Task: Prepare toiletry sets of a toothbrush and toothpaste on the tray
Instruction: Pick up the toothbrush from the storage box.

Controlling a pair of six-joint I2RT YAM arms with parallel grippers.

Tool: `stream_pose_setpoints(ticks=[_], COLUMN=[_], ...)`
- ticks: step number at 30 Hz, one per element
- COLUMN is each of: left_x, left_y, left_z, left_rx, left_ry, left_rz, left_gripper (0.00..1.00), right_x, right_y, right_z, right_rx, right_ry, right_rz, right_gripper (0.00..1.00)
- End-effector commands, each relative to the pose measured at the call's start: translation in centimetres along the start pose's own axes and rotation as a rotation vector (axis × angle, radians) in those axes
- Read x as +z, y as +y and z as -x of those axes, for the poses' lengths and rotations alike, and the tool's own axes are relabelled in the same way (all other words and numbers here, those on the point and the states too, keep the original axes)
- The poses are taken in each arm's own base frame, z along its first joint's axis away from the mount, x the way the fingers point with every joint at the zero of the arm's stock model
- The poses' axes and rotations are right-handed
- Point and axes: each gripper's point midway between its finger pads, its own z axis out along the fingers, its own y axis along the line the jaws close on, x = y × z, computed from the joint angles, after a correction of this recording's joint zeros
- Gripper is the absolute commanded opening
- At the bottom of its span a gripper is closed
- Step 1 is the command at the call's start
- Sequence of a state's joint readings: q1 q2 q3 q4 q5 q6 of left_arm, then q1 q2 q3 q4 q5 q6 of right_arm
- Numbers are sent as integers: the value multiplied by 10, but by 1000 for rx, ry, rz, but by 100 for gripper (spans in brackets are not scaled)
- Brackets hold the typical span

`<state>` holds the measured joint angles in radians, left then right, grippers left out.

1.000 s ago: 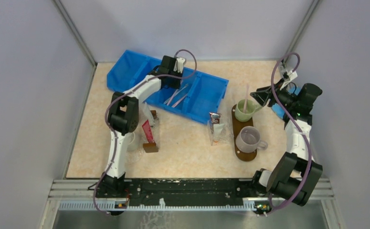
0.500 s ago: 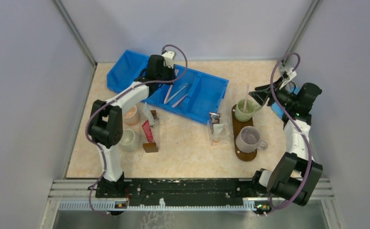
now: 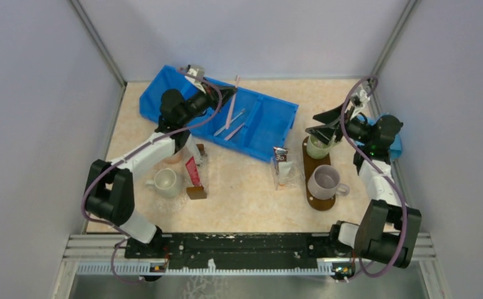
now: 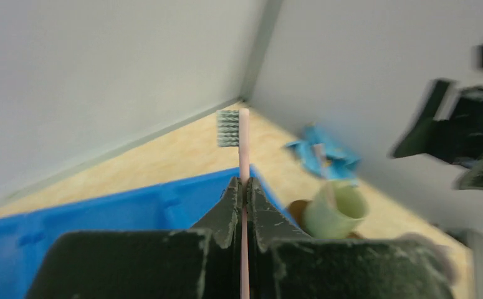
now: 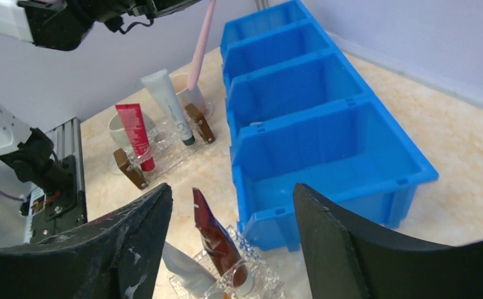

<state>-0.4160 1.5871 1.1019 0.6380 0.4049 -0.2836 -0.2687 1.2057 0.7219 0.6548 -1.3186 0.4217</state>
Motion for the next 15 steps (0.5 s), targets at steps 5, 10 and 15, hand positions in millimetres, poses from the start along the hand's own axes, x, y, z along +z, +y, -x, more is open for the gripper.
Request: stream_pose_setpoints(ticks=[5, 10, 15], left_x=[-35, -28, -11], left_y=[-113, -151, -183], left_z=[56, 50, 36], left_rx=[-179, -223, -212], left_ry=[-258, -303, -319], left_rz=[-582, -688, -686], left_gripper=[0, 0, 0], right_x=[17, 31, 40], right_y=[67, 79, 87], right_z=[30, 25, 18], right_rx=[-182, -158, -150], right_ry=[-105, -103, -101], right_rz=[199, 258, 294], right_gripper=[81, 81, 81])
